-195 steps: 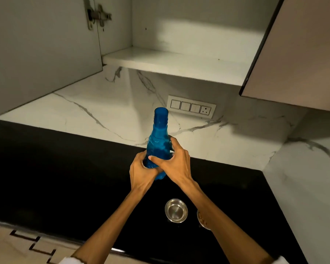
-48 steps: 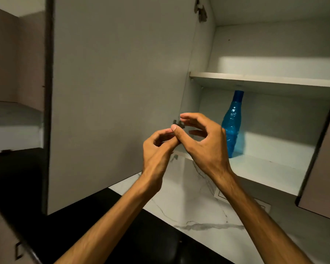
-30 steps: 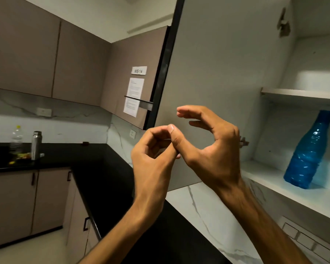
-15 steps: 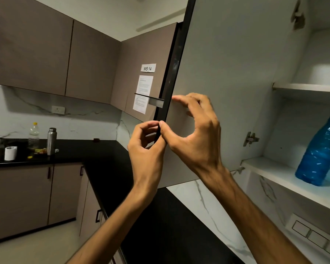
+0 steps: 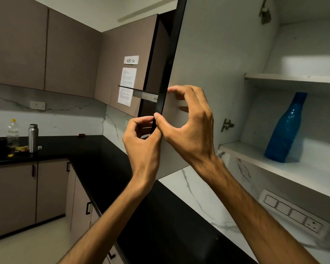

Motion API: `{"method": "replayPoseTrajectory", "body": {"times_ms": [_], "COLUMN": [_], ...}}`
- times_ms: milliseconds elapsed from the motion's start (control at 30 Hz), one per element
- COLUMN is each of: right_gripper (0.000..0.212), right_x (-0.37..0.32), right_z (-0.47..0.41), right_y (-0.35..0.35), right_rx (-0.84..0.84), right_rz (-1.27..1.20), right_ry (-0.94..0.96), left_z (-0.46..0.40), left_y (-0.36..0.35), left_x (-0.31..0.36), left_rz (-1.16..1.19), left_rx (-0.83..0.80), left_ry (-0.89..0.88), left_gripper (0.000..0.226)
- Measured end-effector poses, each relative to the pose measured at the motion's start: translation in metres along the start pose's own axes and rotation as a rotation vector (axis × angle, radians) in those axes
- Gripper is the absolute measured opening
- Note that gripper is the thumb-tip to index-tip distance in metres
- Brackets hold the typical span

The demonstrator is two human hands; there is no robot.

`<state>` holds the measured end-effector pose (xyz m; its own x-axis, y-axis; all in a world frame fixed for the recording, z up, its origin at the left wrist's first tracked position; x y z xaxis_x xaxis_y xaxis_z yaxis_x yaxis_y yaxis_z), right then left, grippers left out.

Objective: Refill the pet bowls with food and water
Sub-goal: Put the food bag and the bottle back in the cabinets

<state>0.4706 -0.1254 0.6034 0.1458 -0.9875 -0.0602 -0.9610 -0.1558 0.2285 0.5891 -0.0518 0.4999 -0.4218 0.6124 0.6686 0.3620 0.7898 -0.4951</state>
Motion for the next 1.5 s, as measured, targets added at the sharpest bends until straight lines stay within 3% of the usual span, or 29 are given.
{"method": "replayPoseTrajectory", "body": {"times_ms": [767, 1500], "right_gripper": [0.063, 0.069], "right_x": [0.014, 0.090], "right_z": [0.071, 0.113], "right_y": [0.210, 0.332], "right_rx": [0.052, 0.112], "right_rz": [0.109, 0.311], "right_ry": [-0.241, -0.334], "left_z": [0.161, 0.246], "left_y": [-0.126, -0.248], "left_x": [0.062, 0.037], "left_rz": [-0.020, 0.113], "left_rx": [-0.265, -0.418], "left_ry": [-0.022, -0.100], "left_gripper": [0.022, 0.028]}}
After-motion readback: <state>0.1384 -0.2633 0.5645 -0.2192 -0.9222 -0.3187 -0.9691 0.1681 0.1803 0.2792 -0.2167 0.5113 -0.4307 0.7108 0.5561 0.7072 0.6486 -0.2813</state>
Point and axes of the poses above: each hand's wrist, its own z-axis away from the middle knuckle, its own y-axis out of the back of the hand, x = y × z, the point moved 10 cm from there along -z, towards the middle knuckle, and after that the axes turned 2 degrees about -z, right-handed, at the moved point
